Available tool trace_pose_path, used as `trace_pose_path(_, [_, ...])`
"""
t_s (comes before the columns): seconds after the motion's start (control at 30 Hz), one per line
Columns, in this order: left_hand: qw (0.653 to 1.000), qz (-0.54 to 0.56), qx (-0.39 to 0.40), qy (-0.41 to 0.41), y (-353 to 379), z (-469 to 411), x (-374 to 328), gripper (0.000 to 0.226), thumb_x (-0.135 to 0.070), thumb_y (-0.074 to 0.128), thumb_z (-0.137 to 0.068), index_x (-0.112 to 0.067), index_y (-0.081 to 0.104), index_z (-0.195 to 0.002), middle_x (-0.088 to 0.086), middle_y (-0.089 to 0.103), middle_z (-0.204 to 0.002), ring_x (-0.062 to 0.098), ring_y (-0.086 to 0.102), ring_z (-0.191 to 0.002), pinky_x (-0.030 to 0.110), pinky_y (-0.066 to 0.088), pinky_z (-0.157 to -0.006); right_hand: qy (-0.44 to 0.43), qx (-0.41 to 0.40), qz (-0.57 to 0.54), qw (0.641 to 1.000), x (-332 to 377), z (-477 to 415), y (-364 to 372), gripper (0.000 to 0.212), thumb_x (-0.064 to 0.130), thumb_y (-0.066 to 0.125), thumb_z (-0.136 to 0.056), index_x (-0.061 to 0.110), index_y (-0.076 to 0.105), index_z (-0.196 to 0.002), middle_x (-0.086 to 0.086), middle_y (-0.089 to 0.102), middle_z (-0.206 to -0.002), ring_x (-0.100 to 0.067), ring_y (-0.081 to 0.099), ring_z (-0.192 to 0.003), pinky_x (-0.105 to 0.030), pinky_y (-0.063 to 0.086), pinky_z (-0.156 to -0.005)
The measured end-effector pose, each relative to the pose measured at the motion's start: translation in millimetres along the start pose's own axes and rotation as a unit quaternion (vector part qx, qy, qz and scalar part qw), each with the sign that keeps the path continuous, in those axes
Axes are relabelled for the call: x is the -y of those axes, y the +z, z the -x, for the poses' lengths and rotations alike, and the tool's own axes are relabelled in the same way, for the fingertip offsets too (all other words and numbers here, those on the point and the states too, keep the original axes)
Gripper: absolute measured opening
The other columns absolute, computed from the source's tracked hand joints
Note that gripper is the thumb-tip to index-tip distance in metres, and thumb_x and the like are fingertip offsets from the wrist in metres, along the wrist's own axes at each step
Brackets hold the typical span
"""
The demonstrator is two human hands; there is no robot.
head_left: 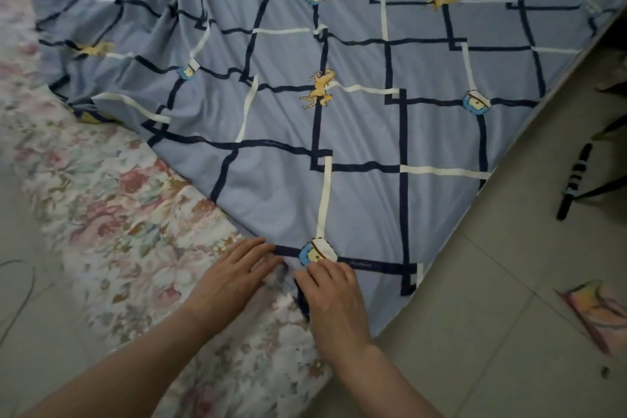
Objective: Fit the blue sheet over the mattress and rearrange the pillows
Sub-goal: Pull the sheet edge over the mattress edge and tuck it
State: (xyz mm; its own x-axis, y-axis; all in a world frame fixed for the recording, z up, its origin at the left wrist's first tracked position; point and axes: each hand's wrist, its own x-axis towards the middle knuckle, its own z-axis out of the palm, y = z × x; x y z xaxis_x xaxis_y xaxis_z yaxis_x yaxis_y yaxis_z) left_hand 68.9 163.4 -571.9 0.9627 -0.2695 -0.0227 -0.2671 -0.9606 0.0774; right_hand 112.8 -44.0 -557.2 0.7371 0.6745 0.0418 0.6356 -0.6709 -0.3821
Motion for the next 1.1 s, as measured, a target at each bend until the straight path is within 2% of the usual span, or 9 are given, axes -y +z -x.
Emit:
trace_pose_path(0.13, [0.999,0.016,0.005,0.038,-2.3,16.1,49.7,0.033,-0.031,0.039,-0.093,-0.013,0.065,-0.104,0.009,0.063,-0.102,0.027,0.056,-0.092,0.034,0.047,-0.078,0.035,-0.025,-0.006,0.999,50.6,-13.3,26.5,0.017,0.008,0.067,-0.074,0.019,0.063,-0.086,0.001,0.063,-0.083,-0.022,0.057,-0.08,-0.033,0.043,-0.071])
trace_pose_path(0.27, [0.998,0.024,0.025,0.054,15.6,16.4,95.2,0.038,-0.018,0.045,-0.087,-0.007,0.061,-0.12,0.014,0.061,-0.119,0.029,0.056,-0.108,0.035,0.052,-0.086,0.094,-0.037,-0.008,0.995,86.6,-39.5,61.0,0.034,0.001,0.075,-0.064,0.014,0.067,-0.094,-0.002,0.065,-0.084,-0.022,0.059,-0.072,-0.031,0.047,-0.063])
trace_pose_path(0.37, [0.998,0.045,0.017,0.051,26.7,-10.2,117.2,0.044,-0.015,0.04,-0.086,-0.004,0.06,-0.123,0.016,0.059,-0.126,0.033,0.059,-0.11,0.04,0.051,-0.089,0.124,-0.065,-0.012,0.99,102.5,-61.9,81.7,0.044,-0.002,0.072,-0.064,0.007,0.066,-0.106,-0.008,0.068,-0.095,-0.026,0.062,-0.079,-0.035,0.052,-0.068])
trace_pose_path(0.53, [0.999,0.037,0.012,0.031,25.7,-43.8,118.8,0.024,-0.007,0.06,-0.077,-0.004,0.07,-0.099,0.017,0.065,-0.106,0.038,0.061,-0.094,0.042,0.053,-0.079,0.154,-0.08,-0.005,0.985,100.7,-71.5,89.7,0.043,-0.001,0.072,-0.066,0.005,0.065,-0.107,-0.011,0.067,-0.098,-0.028,0.063,-0.083,-0.036,0.051,-0.072])
trace_pose_path(0.6, [0.998,0.053,-0.012,0.034,21.7,-46.6,118.1,0.025,-0.014,0.052,-0.079,-0.008,0.07,-0.096,0.015,0.065,-0.101,0.036,0.061,-0.09,0.04,0.051,-0.077,0.166,-0.103,-0.004,0.981,100.2,-70.0,88.5,0.046,-0.003,0.073,-0.066,0.004,0.064,-0.111,-0.012,0.067,-0.101,-0.028,0.063,-0.085,-0.036,0.053,-0.074])
trace_pose_path(0.7, [0.99,0.049,-0.031,0.129,11.0,-38.5,120.8,0.026,-0.024,0.051,-0.082,-0.02,0.066,-0.103,0.006,0.063,-0.099,0.028,0.057,-0.087,0.04,0.047,-0.076,0.18,-0.134,-0.021,0.974,109.6,-77.9,80.4,0.048,0.0,0.074,-0.07,0.006,0.059,-0.115,-0.01,0.064,-0.106,-0.025,0.06,-0.091,-0.035,0.053,-0.078])
trace_pose_path(0.87, [0.97,0.069,-0.011,0.232,14.5,-7.7,142.4,0.013,-0.025,0.054,-0.089,-0.022,0.062,-0.098,0.003,0.059,-0.088,0.024,0.053,-0.076,0.037,0.04,-0.07,0.213,-0.151,-0.011,0.965,122.2,-66.9,79.0,0.033,-0.003,0.074,-0.066,0.014,0.061,-0.092,-0.002,0.063,-0.078,-0.02,0.057,-0.069,-0.029,0.044,-0.056])
trace_pose_path(0.97, [0.966,0.142,-0.006,0.214,9.9,-7.1,162.8,0.011,-0.021,0.052,-0.09,-0.017,0.062,-0.093,0.005,0.062,-0.088,0.025,0.055,-0.075,0.034,0.043,-0.071,0.275,-0.136,-0.033,0.951,134.3,-55.7,79.6,0.045,-0.005,0.072,-0.066,0.018,0.061,-0.104,-0.001,0.065,-0.087,-0.022,0.059,-0.076,-0.032,0.049,-0.055])
trace_pose_path(1.1, [0.942,0.23,0.006,0.246,-13.7,-2.8,151.3,0.012,-0.021,0.048,-0.092,-0.013,0.057,-0.095,0.005,0.06,-0.083,0.02,0.054,-0.071,0.032,0.046,-0.063,0.309,-0.147,0.011,0.939,166.9,-80.6,65.3,0.048,0.015,0.076,-0.07,0.018,0.056,-0.114,-0.001,0.059,-0.104,-0.022,0.052,-0.094,-0.031,0.048,-0.072])
